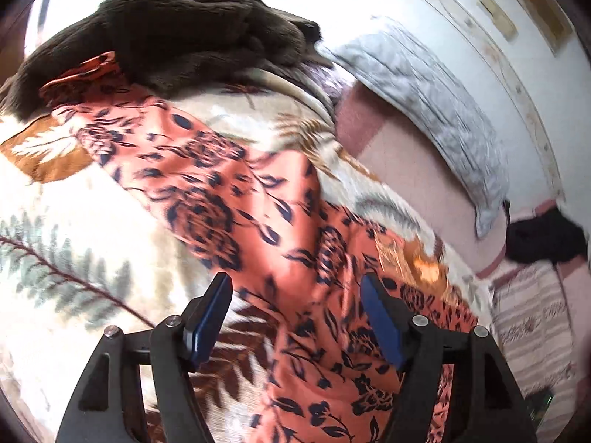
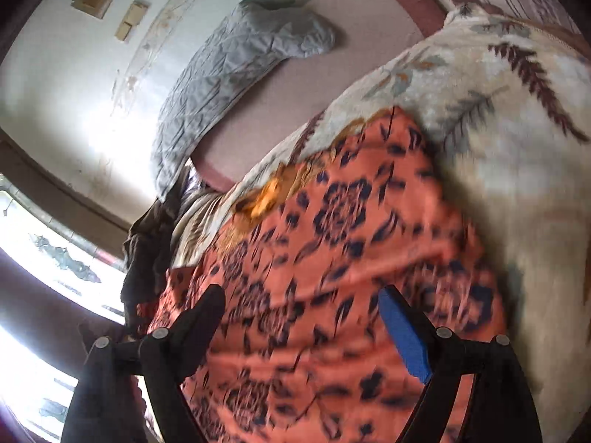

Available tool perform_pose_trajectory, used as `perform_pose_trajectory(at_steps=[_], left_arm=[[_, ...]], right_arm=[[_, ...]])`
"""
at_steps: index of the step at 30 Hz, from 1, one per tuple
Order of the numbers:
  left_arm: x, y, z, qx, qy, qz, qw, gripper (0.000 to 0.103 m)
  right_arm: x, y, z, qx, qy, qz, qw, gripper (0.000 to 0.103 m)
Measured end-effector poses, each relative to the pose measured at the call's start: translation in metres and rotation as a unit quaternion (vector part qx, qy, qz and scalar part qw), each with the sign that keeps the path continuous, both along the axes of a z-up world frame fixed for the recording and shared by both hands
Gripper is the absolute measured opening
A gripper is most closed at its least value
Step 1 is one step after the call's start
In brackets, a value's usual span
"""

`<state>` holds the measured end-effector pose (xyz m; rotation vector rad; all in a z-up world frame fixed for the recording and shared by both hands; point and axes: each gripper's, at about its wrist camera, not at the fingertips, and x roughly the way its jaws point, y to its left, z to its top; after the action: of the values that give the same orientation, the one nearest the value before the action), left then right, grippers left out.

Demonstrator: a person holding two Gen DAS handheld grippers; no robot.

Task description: Fold small clothes

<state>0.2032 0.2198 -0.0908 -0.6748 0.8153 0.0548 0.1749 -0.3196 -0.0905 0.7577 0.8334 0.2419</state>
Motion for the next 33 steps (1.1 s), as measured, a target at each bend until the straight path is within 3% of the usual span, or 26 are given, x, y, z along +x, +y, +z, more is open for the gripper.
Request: perform_pose_trajectory(at_steps=[4, 8, 11, 17, 18, 19, 20, 22, 24, 26, 29, 31, 33], left_arm=[[0.005, 0.103, -0.016, -0.083, 0.017, 0.101, 0.9913, 0.073], [0.02, 0.175, -0.043, -0.119, 0.039, 0.178, 0.9761, 0.073], [0.033, 0.2, -0.061, -0.137, 0.056, 0.196, 0.9693, 0.073], [0.054, 0.219, -0.064, -0.144, 0.042, 0.219, 0.9641, 0.071], [0.056, 0.221, -0.064, -0.144, 0.044, 0.224, 0.9629, 0.054], [0.059, 0.223, -0.066, -0.128, 0.068, 0.232, 0.9619, 0.037], [0.062, 0.225, -0.068, -0.101, 0.099, 0.24, 0.9605, 0.005], [0.068, 0.22, -0.061, -0.055, 0.115, 0.234, 0.9639, 0.005], [0.078, 0.191, -0.028, 0.062, 0.11, 0.213, 0.9688, 0.005], [0.082, 0.143, 0.013, 0.147, 0.066, 0.169, 0.9724, 0.005], [0.074, 0.049, 0.074, 0.212, -0.029, 0.079, 0.9736, 0.005], [0.064, -0.022, 0.106, 0.241, -0.092, 0.01, 0.9659, 0.005], [0.059, -0.091, 0.125, 0.246, -0.133, -0.063, 0.958, 0.005]], right_arm=[[-0.045, 0.04, -0.017, 0.006, 0.011, 0.037, 0.999, 0.087], [-0.045, 0.062, -0.018, -0.027, -0.007, 0.063, 0.998, 0.087], [-0.043, 0.069, -0.021, -0.03, -0.009, 0.07, 0.997, 0.087], [-0.031, 0.073, -0.02, -0.036, -0.014, 0.074, 0.997, 0.087], [-0.03, 0.074, -0.02, -0.038, -0.014, 0.075, 0.996, 0.087], [-0.029, 0.075, -0.02, -0.043, -0.015, 0.075, 0.996, 0.087], [-0.028, 0.076, -0.02, -0.046, -0.015, 0.075, 0.996, 0.087], [-0.026, 0.077, -0.02, -0.045, -0.016, 0.076, 0.996, 0.087], [-0.027, 0.077, -0.018, -0.051, -0.022, 0.076, 0.996, 0.087], [-0.029, 0.075, -0.013, -0.064, -0.033, 0.07, 0.995, 0.087], [-0.034, 0.065, -0.006, -0.052, -0.046, 0.058, 0.996, 0.087], [-0.037, 0.058, -0.005, -0.041, -0.048, 0.049, 0.997, 0.087], [-0.039, 0.052, -0.005, -0.034, -0.048, 0.039, 0.997, 0.087]])
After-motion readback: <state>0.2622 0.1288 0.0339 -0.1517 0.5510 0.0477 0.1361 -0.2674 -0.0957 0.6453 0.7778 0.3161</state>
